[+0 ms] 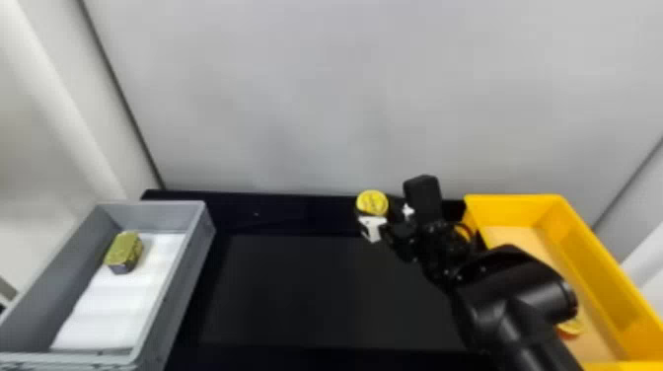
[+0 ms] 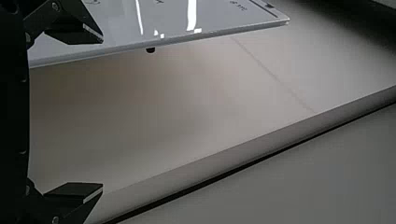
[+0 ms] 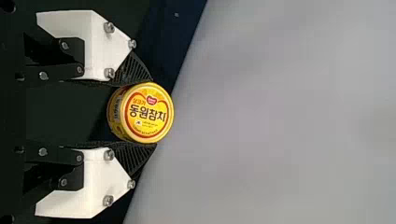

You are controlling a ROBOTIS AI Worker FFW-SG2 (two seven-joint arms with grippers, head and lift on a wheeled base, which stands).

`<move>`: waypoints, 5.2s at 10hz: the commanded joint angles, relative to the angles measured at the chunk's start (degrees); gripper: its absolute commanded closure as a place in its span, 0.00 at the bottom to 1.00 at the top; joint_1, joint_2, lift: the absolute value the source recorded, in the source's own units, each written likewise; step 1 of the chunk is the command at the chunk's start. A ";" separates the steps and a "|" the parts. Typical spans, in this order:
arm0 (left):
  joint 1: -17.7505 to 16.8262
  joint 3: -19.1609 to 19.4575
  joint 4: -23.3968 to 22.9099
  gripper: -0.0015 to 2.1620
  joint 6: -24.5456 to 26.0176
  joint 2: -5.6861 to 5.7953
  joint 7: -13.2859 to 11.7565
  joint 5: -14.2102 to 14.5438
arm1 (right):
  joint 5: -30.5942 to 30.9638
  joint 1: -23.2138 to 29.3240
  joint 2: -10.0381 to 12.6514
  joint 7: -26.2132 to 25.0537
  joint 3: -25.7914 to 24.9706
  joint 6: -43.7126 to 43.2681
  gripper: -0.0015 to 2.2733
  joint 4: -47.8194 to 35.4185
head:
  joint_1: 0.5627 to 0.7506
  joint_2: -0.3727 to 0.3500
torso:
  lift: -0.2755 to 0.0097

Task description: Pick up the round yellow can and place it in the yellow rectangular box

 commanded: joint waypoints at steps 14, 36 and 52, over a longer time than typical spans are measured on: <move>0.28 2.07 -0.80 0.07 0.43 -0.15 -0.17 0.27 | 12.14 12.91 -7.23 -7.07 -25.85 15.59 0.32 -41.67 | 0.66 0.53 | 0.77; 0.90 2.69 -1.50 0.07 0.43 -0.15 -0.17 0.62 | -4.48 20.39 -10.13 -10.85 -34.37 10.05 0.32 -12.66 | 0.66 0.53 | 0.77; 0.98 2.87 -1.50 0.07 0.35 -0.15 -0.17 0.71 | 0.18 20.30 -10.31 -5.40 -35.52 10.76 0.06 -16.00 | 0.66 0.53 | 0.77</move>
